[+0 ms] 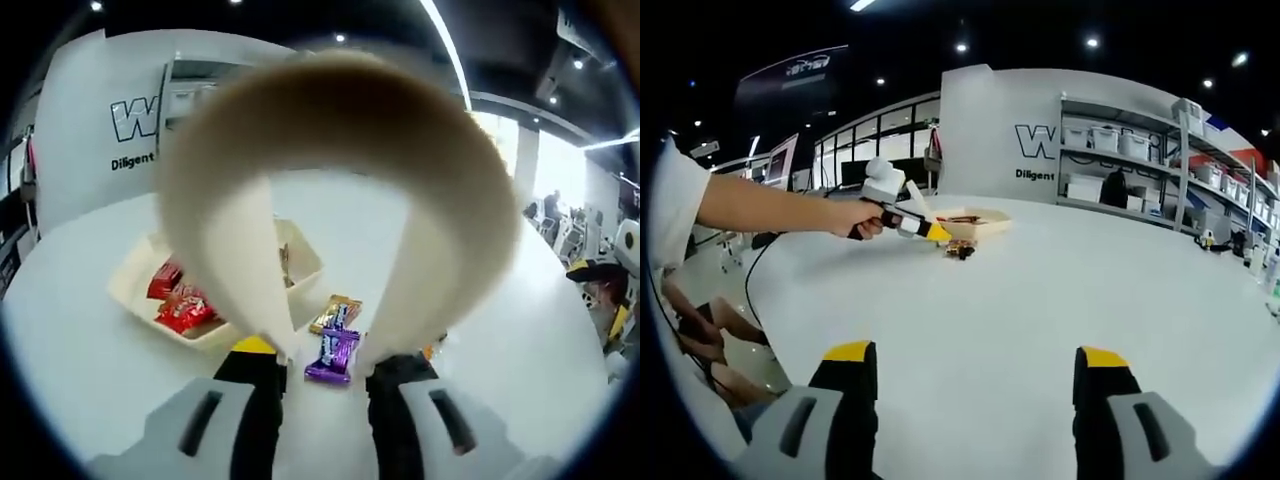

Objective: Place the target food into the container with the food tongs after gripping and lifting it, then release it inside without dropping or visibly crushing the food.

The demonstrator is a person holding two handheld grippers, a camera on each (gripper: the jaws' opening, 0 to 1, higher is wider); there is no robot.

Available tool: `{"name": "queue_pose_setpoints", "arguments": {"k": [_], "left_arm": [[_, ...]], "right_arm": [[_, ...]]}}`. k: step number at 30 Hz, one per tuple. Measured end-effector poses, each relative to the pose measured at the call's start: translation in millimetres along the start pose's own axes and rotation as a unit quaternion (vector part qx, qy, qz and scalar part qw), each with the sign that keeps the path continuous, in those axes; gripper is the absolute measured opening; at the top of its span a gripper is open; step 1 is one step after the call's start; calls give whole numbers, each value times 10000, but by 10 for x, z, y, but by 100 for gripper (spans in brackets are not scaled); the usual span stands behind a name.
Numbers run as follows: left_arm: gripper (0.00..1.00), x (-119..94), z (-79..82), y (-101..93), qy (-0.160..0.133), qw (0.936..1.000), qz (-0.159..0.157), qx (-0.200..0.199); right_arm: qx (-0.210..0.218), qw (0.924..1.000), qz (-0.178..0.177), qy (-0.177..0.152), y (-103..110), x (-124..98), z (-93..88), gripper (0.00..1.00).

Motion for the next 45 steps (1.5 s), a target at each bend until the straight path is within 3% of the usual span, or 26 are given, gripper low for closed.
{"name": "queue_pose_setpoints", "arguments": {"k": [8, 9, 13, 18, 24, 28, 31, 37, 45], "left_arm": [[18, 6, -19, -166, 23, 9996, -70, 290], [18, -4, -10, -159, -7, 9989, 91, 458], [17, -14, -22, -130, -4, 10000, 19, 52], [17, -24, -39, -127, -82, 10000, 32, -27], [18, -51, -70, -124, -154, 9989, -81, -428], [19, -79, -65, -117, -73, 9986, -52, -517], [19, -116, -34, -115, -16, 9993, 33, -370], [19, -218, 116, -162, -202, 9995, -53, -223], [20, -280, 317, -32, -352, 9990, 50, -252]], "right_arm": [[2, 10000, 7, 10, 4, 2, -20, 78], [3, 10000, 10, 2, 5, 2, -17, 78], [24, 10000, 30, -39, 13, 6, 0, 78], [18, 10000, 57, -66, 29, 4, 14, 78], [20, 9999, 67, -88, 31, -5, 16, 78], [34, 9999, 68, -106, 29, 0, 23, 78], [6, 9999, 75, -116, 39, 6, 35, 78], [26, 9999, 87, -105, 41, 34, 23, 78], [23, 9998, 129, -118, 44, 55, 43, 78]]}}
Point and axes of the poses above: the point that each gripper's makers call its tool centre point, and the gripper's own axes: x roughly forward along the fingers, y roughly to its left, z roughly out of its top, the point moved 5 cm from there along -x, roughly backward along the fingers, and after that the axes turned 12 degrees about y, right-handed, at the moved point
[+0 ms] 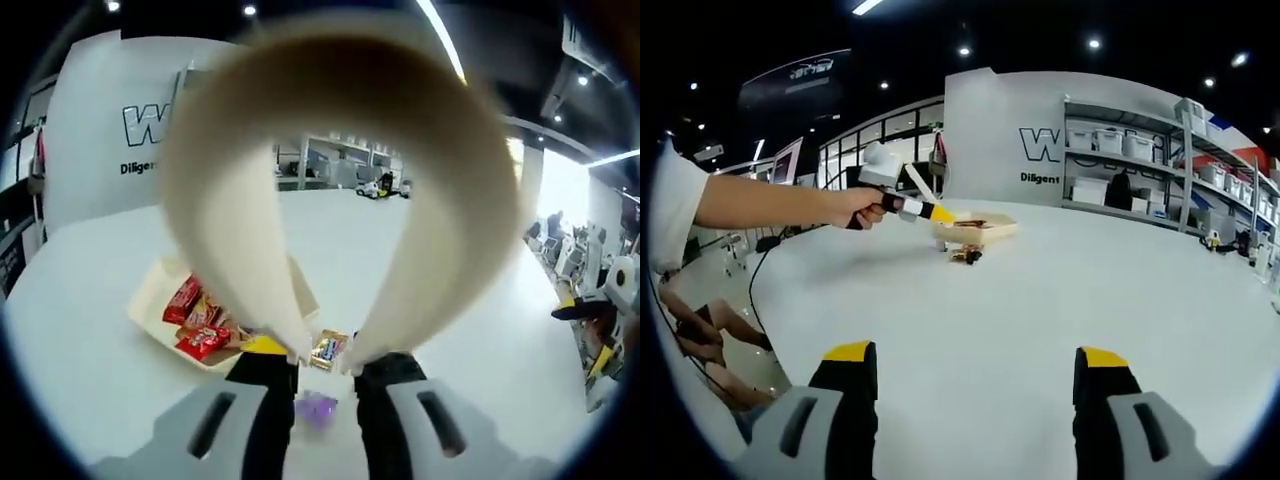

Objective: Place the target food into the container with the food tongs after gripping and lifting it, then release it inside without dropping or visibly crushing the food.

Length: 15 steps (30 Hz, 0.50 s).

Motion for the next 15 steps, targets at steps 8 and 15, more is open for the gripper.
{"name": "queue_pose_setpoints", "arguments": {"k": [8, 15], "left_arm": [[20, 65, -9, 81, 102, 9998, 63, -128], [21, -35, -118, 129, 231, 9996, 99, -96]], "right_arm": [[63, 10000, 0, -13, -51, -15, -19, 79], [53, 10000, 7, -29, -51, 0, 1, 78]]}}
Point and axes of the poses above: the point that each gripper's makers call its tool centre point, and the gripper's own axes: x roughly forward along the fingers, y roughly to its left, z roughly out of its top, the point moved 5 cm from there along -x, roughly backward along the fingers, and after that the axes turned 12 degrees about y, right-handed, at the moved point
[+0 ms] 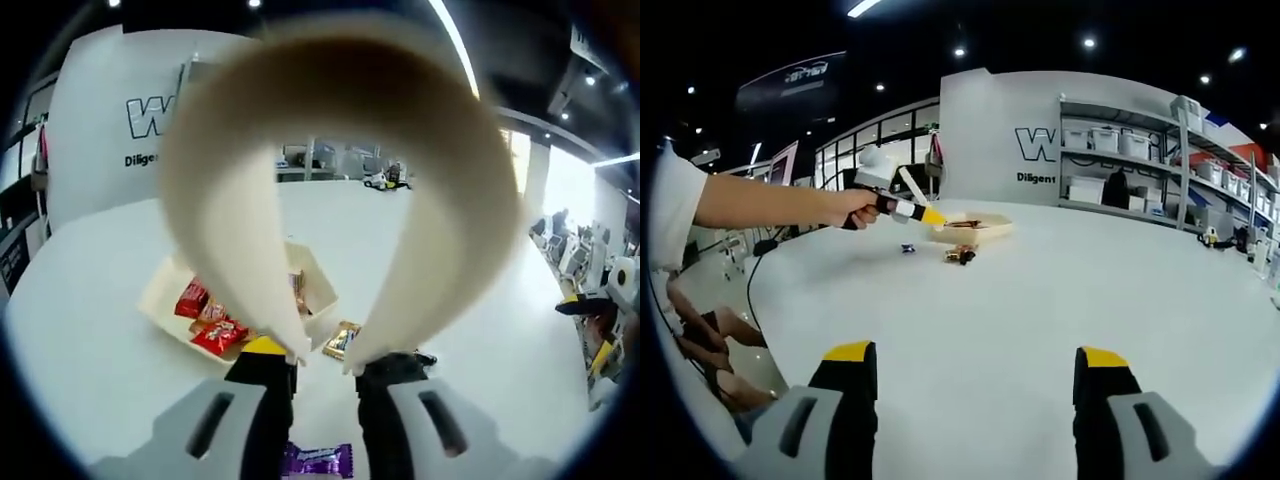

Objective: Place the target food into the container with the food tongs after gripping and lifting it, then release it inside without dropping or visibly crushing the food.

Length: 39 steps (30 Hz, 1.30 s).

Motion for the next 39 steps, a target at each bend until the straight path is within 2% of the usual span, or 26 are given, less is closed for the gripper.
{"name": "queue_pose_setpoints", "arguments": {"k": [4, 11, 12, 19, 22, 26, 33, 39], "left_arm": [[22, -31, -122, 8, 79, 9999, 59, 58], [23, -11, -344, -80, 254, 9996, -17, 83], [23, -20, -403, -114, 262, 9996, -79, -7], [24, -90, -487, -179, 277, 9995, -166, -29], [24, -199, -560, -191, 247, 9995, -181, -104], [24, -319, -637, -126, 183, 9997, -103, -146], [25, -505, -677, 78, 72, 9993, 143, -327], [25, -577, -707, 149, 12, 9989, 251, -399]], "right_arm": [[-35, 10000, 32, 5, 42, 22, -1, 78], [-58, 9999, 94, 26, 108, 34, -18, 78], [-66, 9999, 100, 28, 121, 31, -17, 78], [-111, 9999, 128, 15, 179, 24, 6, 78], [-178, 9997, 193, 23, 270, 37, 14, 78], [-257, 9993, 255, 45, 357, 51, 15, 78], [-353, 9988, 343, 40, 457, 68, 47, 78], [-399, 9986, 354, 52, 478, 66, 49, 78]]}}
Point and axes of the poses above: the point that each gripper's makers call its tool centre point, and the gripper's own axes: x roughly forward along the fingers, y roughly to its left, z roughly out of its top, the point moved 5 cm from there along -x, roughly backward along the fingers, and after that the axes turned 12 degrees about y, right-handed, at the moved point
